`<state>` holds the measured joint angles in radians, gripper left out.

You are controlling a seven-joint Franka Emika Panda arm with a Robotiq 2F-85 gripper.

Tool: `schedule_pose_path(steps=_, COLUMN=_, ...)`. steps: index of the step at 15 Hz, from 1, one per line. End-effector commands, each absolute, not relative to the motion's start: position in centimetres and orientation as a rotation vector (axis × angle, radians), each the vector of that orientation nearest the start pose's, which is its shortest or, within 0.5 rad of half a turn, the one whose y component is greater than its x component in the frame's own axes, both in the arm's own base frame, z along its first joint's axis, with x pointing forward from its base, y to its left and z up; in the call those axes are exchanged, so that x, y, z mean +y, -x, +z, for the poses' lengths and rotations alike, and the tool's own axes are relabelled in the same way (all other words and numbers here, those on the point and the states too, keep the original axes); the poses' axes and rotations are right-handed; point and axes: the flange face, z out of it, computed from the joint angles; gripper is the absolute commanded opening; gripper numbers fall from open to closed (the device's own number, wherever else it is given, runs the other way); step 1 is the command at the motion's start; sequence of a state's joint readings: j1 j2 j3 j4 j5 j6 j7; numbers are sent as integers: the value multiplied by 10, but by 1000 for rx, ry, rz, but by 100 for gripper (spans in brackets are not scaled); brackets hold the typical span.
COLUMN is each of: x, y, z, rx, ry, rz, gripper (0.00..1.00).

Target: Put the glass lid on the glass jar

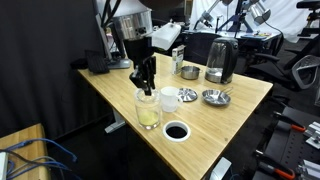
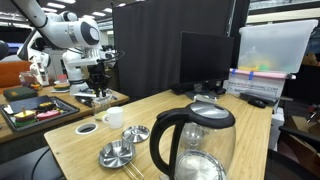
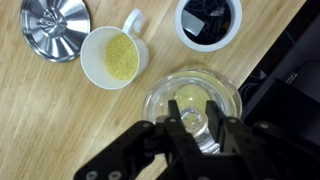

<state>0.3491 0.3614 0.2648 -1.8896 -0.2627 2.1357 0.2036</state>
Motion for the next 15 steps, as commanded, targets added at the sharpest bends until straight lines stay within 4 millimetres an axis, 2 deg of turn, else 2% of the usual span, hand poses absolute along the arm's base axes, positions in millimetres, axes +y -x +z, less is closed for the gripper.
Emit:
schedule_pose_path(steps=1, x=347, y=-519, z=314, rx=-940, ry=3185, rz=111, gripper=8)
schedule_pose_path(steps=7, x=361, y=-514, z=314, rx=-975, ry=3182, rz=138, gripper=8)
schedule_pose_path(steps=15, x=367, y=-513, z=312, rx=-998, ry=3195, rz=137, gripper=8)
